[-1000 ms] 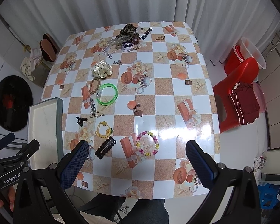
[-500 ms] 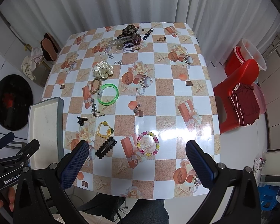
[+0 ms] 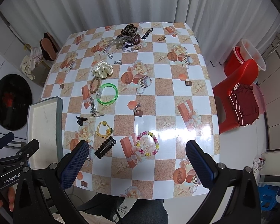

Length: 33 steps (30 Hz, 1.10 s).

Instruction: Organize jewelry

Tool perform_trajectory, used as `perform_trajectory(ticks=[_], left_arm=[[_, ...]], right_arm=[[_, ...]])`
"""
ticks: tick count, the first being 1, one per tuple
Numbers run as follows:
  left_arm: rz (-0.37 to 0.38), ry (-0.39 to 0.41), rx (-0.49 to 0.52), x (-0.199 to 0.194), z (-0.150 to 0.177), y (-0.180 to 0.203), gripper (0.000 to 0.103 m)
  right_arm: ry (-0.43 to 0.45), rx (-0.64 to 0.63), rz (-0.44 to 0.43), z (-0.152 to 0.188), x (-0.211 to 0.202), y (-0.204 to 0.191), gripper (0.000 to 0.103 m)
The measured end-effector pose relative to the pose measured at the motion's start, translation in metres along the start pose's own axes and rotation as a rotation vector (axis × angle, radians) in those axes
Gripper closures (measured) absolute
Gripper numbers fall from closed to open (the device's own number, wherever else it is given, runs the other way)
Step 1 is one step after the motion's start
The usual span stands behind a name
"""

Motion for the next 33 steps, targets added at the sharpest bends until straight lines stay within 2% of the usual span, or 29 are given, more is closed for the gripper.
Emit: perform_trajectory(ticks=[33], left_arm=[[0.000, 0.000, -0.006, 0.0002, 0.0009, 0.0015, 0.000]], right_arm=[[-0.001, -0.003, 0.006, -0.0016, 0.0017, -0.0004, 0.000]])
Point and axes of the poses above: each gripper's, at about its wrist camera, not at the fingertips, and x roughly the way its jaws point, y to its right, z to its underside, the point moved 4 cm from there along x, roughly the way its jaws point, and after that the axes turned 15 degrees about z, right-handed, at the moved point
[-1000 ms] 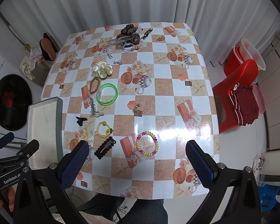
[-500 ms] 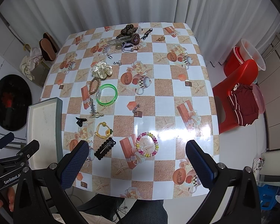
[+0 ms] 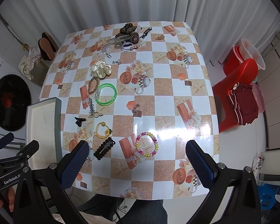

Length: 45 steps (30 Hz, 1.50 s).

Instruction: Organize jewelry

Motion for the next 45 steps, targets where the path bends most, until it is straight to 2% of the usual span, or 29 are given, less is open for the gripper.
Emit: perform_trajectory(ticks=[22, 28, 34, 40, 45], left_arm=[[0.017, -0.010, -0.003, 0.005, 0.008, -0.003, 0.000], [0.011, -0.024, -0.023, 0.017, 0.008, -0.009, 0.000], [0.048, -0.068, -0.020, 0.035, 0.003, -0.014, 0.000], [0.073, -0.080, 0.012, 0.057, -0.012, -0.026, 0.000], [0.116, -0.051, 0.026, 0.070, -0.044, -0.036, 0.000]], right_arm=[[-0.006, 0.001, 0.004, 0.000, 0.003, -0.001, 0.000], [-0.027, 0.013, 0.001, 0.008, 0.008, 0.002, 0.000], [-0.081, 0.029, 0.005, 0.015, 0.025, 0.005, 0.000], [-0.139, 0.059, 0.015, 0.028, 0.049, 0.000, 0.000], [-0.161, 0.106, 0.043, 0.024, 0.067, -0.011, 0.000]])
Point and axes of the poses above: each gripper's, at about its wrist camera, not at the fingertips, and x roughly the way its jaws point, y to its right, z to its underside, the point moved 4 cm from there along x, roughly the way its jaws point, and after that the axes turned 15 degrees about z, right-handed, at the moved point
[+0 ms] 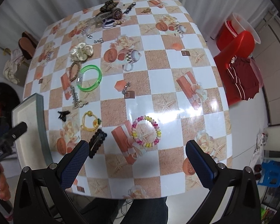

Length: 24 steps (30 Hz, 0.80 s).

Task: Organize jewelry
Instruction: 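Grasp the cream polka-dot scrunchie with the left tool while the right tool grasps a silver charm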

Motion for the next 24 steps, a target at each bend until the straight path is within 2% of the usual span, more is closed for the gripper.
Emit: perform_trajectory(ticks=[8, 9, 13, 19, 22, 24], left_arm=[[0.035, 0.035, 0.051, 0.034, -0.046, -0.004, 0.000], [0.036, 0.033, 0.049, 0.041, -0.051, -0.004, 0.007], [0.040, 0.023, 0.029, 0.068, -0.065, -0.006, 0.009], [0.045, 0.032, 0.014, 0.106, -0.094, -0.003, 0.009], [0.055, 0.039, -0.014, 0.120, -0.109, -0.002, 0.009], [0.057, 0.048, -0.030, 0.132, -0.122, -0.001, 0.009]], right_arm=[[-0.014, 0.069, 0.014, -0.019, 0.031, -0.018, 0.000], [-0.015, 0.068, 0.014, -0.022, 0.036, -0.020, 0.000], [-0.012, 0.057, 0.027, -0.033, 0.063, -0.026, 0.000], [-0.006, 0.033, 0.035, -0.051, 0.101, -0.041, 0.005], [0.014, 0.005, 0.040, -0.060, 0.114, -0.048, 0.014], [0.014, -0.007, 0.031, -0.064, 0.122, -0.052, 0.017]])
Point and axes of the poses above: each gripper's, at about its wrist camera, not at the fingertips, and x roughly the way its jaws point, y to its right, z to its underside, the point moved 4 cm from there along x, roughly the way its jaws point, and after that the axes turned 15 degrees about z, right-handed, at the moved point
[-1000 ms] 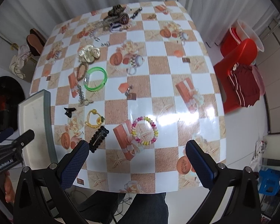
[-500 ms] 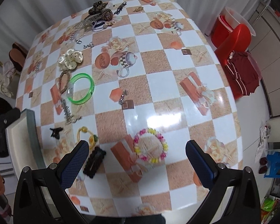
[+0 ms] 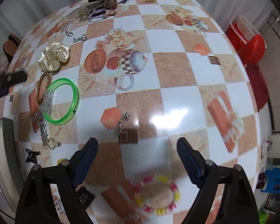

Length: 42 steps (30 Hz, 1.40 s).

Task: Organize jewelry
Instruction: 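Grasp the cream polka-dot scrunchie with the left tool while the right tool grasps a silver charm, then carry the scrunchie and silver charm over the white tray with both tools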

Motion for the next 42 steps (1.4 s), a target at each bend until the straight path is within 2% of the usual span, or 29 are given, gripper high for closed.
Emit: perform_trajectory(ticks=[7, 12, 15, 17, 18, 19, 21, 22, 23, 31, 38, 42], left_arm=[[-0.019, 0.011, 0.007, 0.040, -0.032, 0.006, 0.009], [-0.030, -0.026, 0.007, 0.066, -0.038, 0.005, 0.009], [-0.021, -0.041, 0.024, 0.072, -0.037, 0.008, 0.029], [-0.020, -0.039, 0.037, 0.074, -0.037, 0.013, 0.037], [-0.007, -0.039, 0.046, 0.074, -0.037, 0.016, 0.050], [0.002, -0.040, 0.053, 0.073, -0.037, 0.020, 0.059], [-0.006, -0.036, 0.070, 0.072, -0.037, 0.026, 0.069], [-0.012, -0.032, 0.078, 0.070, -0.037, 0.028, 0.073], [-0.014, -0.024, 0.081, 0.067, -0.038, 0.030, 0.074], [-0.004, 0.043, 0.053, 0.022, -0.030, 0.027, 0.074], [-0.023, 0.084, -0.010, -0.021, 0.005, 0.016, 0.074], [-0.026, 0.095, -0.056, -0.041, 0.031, 0.000, 0.074]], right_arm=[[0.015, -0.047, 0.002, -0.008, 0.017, -0.015, 0.021], [0.039, -0.082, 0.021, -0.012, 0.021, -0.025, 0.024], [0.049, -0.086, 0.012, -0.013, 0.020, -0.027, 0.027], [0.061, -0.093, 0.012, -0.014, 0.018, -0.031, 0.039], [0.066, -0.095, 0.010, -0.014, 0.017, -0.031, 0.044], [0.067, -0.096, 0.007, -0.012, 0.015, -0.030, 0.052], [0.068, -0.096, 0.001, -0.010, 0.014, -0.027, 0.067], [0.066, -0.095, -0.004, -0.011, 0.014, -0.026, 0.080], [0.064, -0.091, -0.011, -0.013, 0.014, -0.024, 0.088], [-0.001, 0.007, -0.176, -0.024, 0.020, 0.011, 0.088], [-0.017, 0.005, -0.231, -0.036, 0.018, 0.025, 0.088], [0.005, -0.021, -0.243, -0.037, 0.004, 0.022, 0.088]])
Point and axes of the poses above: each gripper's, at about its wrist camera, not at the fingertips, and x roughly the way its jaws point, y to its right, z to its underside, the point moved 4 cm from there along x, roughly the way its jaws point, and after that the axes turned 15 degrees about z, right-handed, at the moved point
